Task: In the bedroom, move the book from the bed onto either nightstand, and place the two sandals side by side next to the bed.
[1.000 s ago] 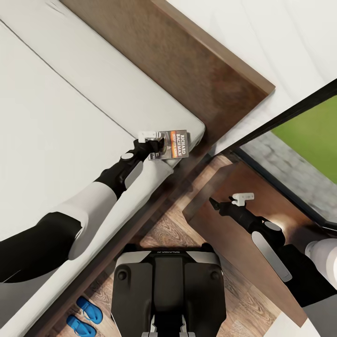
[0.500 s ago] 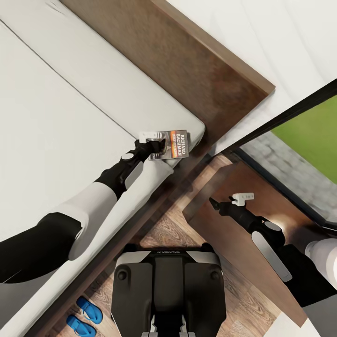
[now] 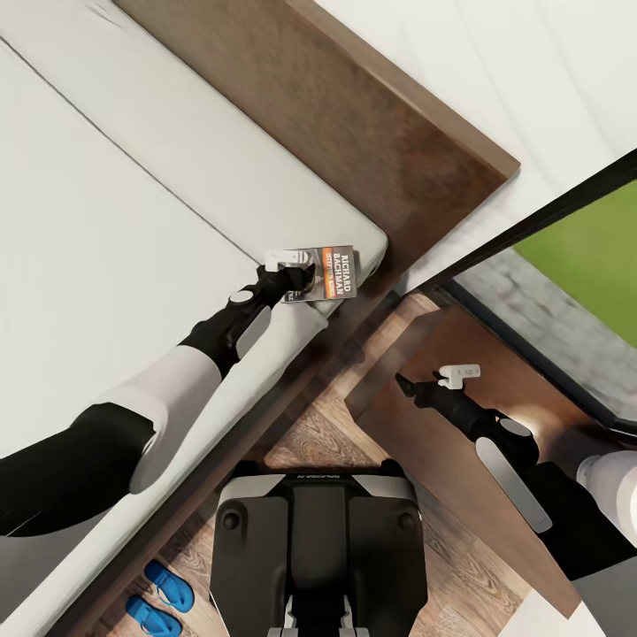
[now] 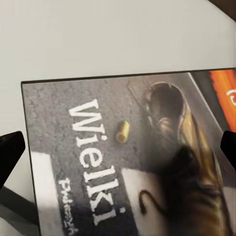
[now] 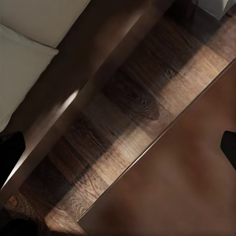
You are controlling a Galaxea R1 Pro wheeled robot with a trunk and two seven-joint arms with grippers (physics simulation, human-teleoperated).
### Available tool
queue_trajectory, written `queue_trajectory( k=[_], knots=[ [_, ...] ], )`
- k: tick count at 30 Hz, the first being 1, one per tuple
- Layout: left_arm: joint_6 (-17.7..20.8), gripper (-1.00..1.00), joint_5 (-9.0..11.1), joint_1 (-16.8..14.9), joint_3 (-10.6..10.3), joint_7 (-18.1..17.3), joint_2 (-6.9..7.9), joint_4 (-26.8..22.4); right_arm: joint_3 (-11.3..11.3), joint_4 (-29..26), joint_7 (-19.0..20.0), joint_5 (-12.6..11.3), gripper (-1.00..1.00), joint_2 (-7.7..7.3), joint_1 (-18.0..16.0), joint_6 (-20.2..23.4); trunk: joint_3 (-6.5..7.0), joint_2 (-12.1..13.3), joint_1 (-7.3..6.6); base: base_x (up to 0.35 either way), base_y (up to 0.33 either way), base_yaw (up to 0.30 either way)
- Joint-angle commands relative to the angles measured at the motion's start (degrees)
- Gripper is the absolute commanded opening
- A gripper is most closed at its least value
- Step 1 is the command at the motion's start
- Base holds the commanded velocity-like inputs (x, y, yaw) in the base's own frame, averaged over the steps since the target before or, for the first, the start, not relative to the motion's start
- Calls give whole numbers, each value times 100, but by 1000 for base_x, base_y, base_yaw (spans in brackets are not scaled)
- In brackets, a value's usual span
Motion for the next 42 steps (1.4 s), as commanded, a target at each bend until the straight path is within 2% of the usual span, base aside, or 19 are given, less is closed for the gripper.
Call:
queue_trajectory(
  k=[1, 9, 17, 42],
  knots=[
    [10, 100, 107, -1, -34, -13, 3, 383, 6, -5, -9, -32, 100, -6, -2, 18, -4, -5, 3, 0, 0, 0],
    [10, 100, 107, 6, -36, -16, 3, 383, 6, -3, -9, -32, 100, -4, -4, 22, -4, -5, 3, 0, 0, 0],
    [18, 100, 107, 8, -40, -199, 3, 383, 6, -1, -9, -32, 100, -5, -4, 25, -4, -5, 3, 0, 0, 0],
    [36, 100, 99, 18, -43, -207, 6, 383, 6, 0, -9, -32, 100, -2, -4, 25, -4, -5, 3, 0, 0, 0]
  ],
)
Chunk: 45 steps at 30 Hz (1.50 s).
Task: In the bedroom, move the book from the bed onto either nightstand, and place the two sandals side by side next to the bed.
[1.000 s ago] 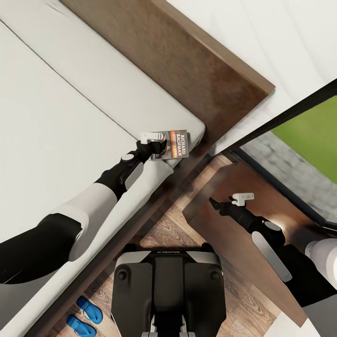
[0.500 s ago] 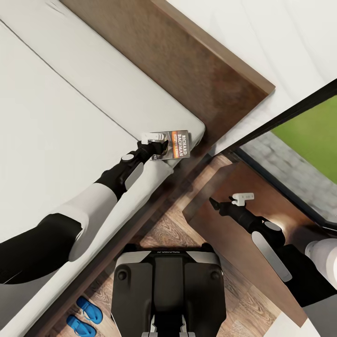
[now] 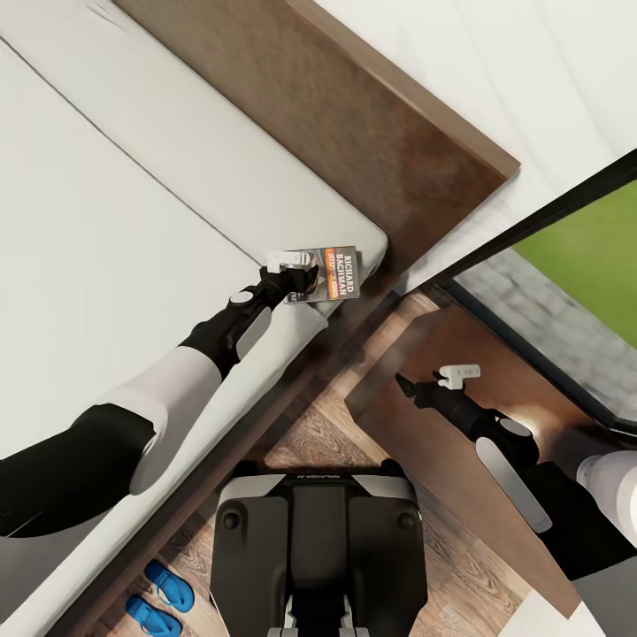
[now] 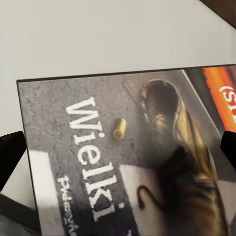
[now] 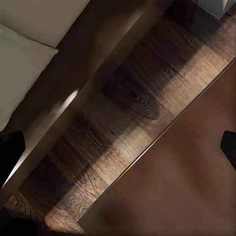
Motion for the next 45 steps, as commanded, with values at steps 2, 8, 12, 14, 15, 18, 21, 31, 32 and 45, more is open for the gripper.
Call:
queue_trajectory(
  k=[2, 8, 12, 14, 15, 18, 21, 31, 32, 45],
  knots=[
    [6, 100, 94, -4, -28, 22, 13, 395, 6, -6, -9, -32, 100, -6, 0, 19, -4, -5, 3, 0, 0, 0],
    [-4, 100, 121, -2, -20, 62, 47, 413, 6, -6, -9, -32, 100, -6, 0, 19, -4, -5, 3, 0, 0, 0],
    [-5, 100, 114, -2, -9, 99, 79, 420, 6, -6, -9, -32, 100, -6, -1, 19, -4, -5, 3, 0, 0, 0],
    [-8, 100, 108, -2, -3, 162, 94, 420, 6, -6, -9, -32, 100, -6, -2, 19, -4, -5, 3, 0, 0, 0],
    [-7, 100, 106, -3, -2, 225, 103, 421, 6, -6, -11, -32, 100, -7, -2, 19, -4, -5, 3, 0, 0, 0],
    [-1, 100, 104, -4, -3, 368, 157, 411, 6, -6, -16, -32, 100, -9, -1, 24, -4, -5, 3, 0, 0, 0],
    [4, 100, 96, -3, -5, 413, 201, 406, 6, -11, -18, -32, 100, -9, -2, 30, -4, -5, 3, 0, 0, 0],
    [-5, 100, 108, -3, 2, 561, 307, 388, 20, -6, -24, -25, 100, -8, -2, 44, -4, -5, 3, 0, 0, 0],
    [0, 100, 114, -3, 3, 649, 310, 384, 22, -7, -24, -24, 100, -7, -2, 45, -4, -5, 3, 0, 0, 0],
    [45, 100, 99, -2, -11, 1407, 244, 369, 24, -14, -28, -16, 100, -13, -1, 45, 140, 316, -172, 0, 0, 0]
  ],
)
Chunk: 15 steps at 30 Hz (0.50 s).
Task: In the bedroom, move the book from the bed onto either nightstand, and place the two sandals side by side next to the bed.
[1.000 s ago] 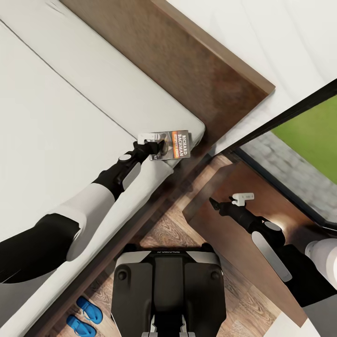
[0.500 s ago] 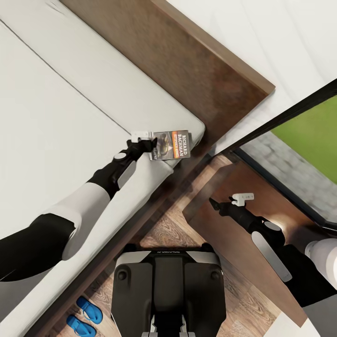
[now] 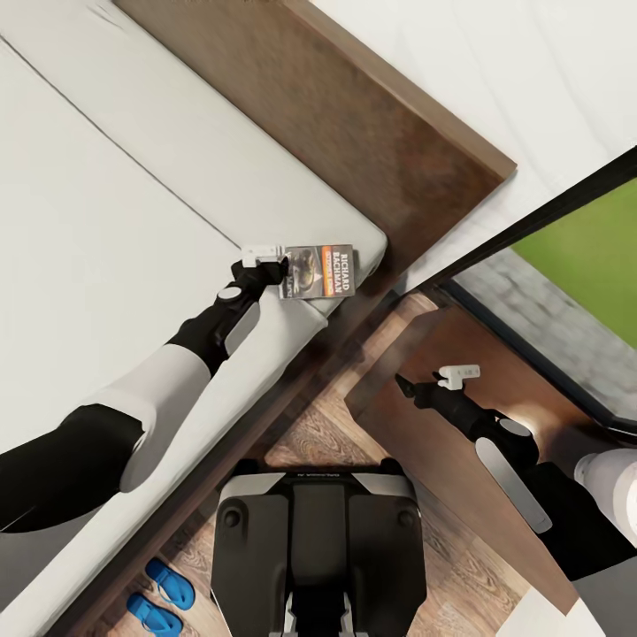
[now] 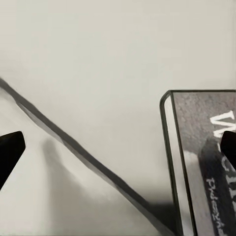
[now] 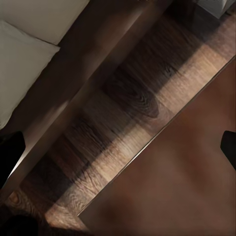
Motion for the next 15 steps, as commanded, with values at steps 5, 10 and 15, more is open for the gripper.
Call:
queue_trajectory(
  k=[5, 10, 15],
  knots=[
    [-9, 100, 63, -2, -51, 59, -6, 573, 2, -5, -17, -33, 100, -4, -3, 19, 21, -5, 4, 0, 0, 0],
    [10, 100, 58, 4, -63, 33, -14, 579, -2, -6, -19, -32, 100, -3, -2, 19, 65, -5, 4, 0, 0, 0],
    [118, 100, 76, 23, -66, 17, -3, 577, -9, -6, -27, -32, 100, -5, -4, 17, 111, -5, 4, 0, 0, 0]
  ],
)
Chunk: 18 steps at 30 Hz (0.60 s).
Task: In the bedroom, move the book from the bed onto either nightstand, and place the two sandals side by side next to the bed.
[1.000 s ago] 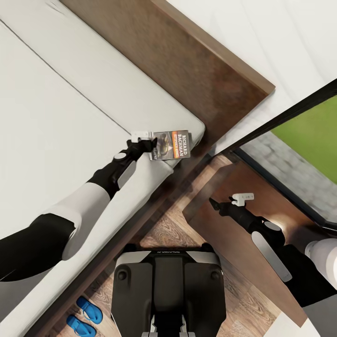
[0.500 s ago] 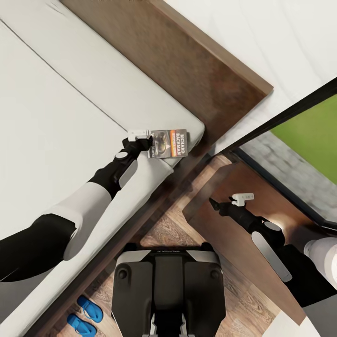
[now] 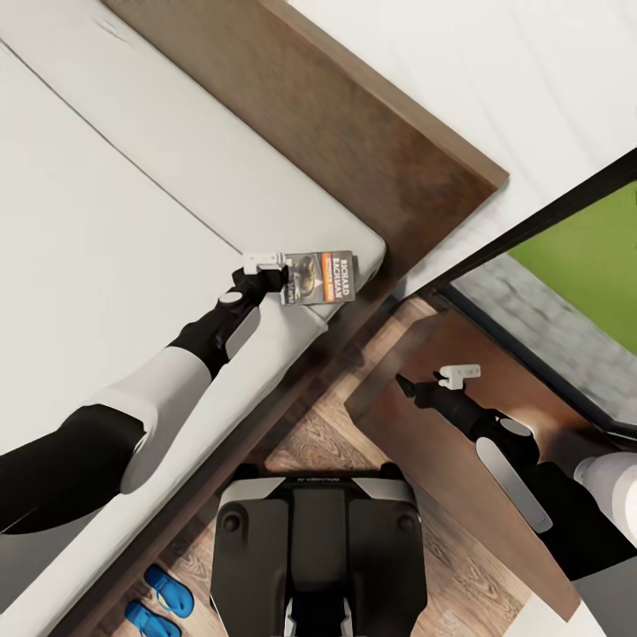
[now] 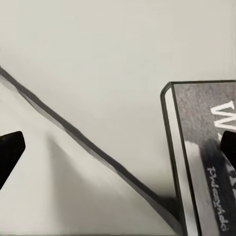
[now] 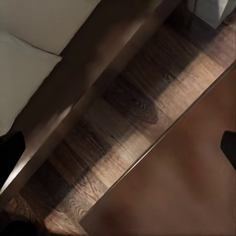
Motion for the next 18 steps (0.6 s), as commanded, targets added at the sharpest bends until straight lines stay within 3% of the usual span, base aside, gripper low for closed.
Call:
queue_trajectory(
  k=[1, 18],
  knots=[
    [4, 100, 65, -1, -46, 56, 9, 398, 6, -6, -13, -34, 100, -5, -2, 17, 5, -5, 4, 0, 0, 0],
    [24, 100, 4, 6, -57, 47, 16, 398, 5, -6, -5, -37, 100, -23, 0, 11, 162, -5, 4, 0, 0, 0]
  ],
)
